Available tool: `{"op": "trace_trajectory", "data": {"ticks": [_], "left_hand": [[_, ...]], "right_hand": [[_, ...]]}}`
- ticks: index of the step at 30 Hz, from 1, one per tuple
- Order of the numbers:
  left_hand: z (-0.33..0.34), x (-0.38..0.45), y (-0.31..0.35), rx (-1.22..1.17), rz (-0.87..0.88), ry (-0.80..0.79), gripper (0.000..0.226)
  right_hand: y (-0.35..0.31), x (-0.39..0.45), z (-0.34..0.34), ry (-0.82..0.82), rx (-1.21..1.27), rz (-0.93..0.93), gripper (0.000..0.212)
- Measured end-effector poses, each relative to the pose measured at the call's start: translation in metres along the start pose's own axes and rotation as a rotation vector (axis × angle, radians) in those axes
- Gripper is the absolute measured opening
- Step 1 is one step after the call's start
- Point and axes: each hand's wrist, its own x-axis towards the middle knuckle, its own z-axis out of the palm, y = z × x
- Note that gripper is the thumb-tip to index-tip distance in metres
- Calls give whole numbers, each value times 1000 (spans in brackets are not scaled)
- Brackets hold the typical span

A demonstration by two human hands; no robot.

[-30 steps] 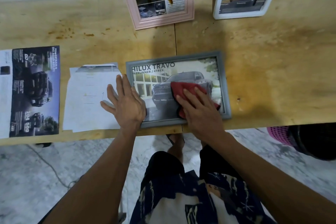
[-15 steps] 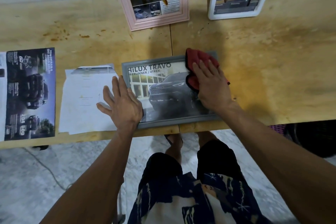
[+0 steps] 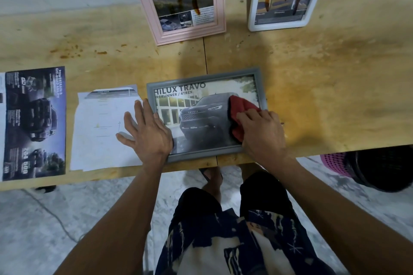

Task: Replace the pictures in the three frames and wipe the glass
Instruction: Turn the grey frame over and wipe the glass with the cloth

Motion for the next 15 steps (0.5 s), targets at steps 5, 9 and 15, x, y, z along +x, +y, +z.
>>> {"op": "trace_trajectory", "data": {"ticks": [5,9,15], "left_hand": [[-2,0,-1,-9,-5,-10,50],[-3,1,-2,-9,-5,-30,50],[-10,7,-9,-19,37,-65,47]], "right_hand": [[-1,-12,-24,-249,146,57,36],[13,22,-47,-247,665,286,41],[4,81,-20,-88,440,257,35]]}}
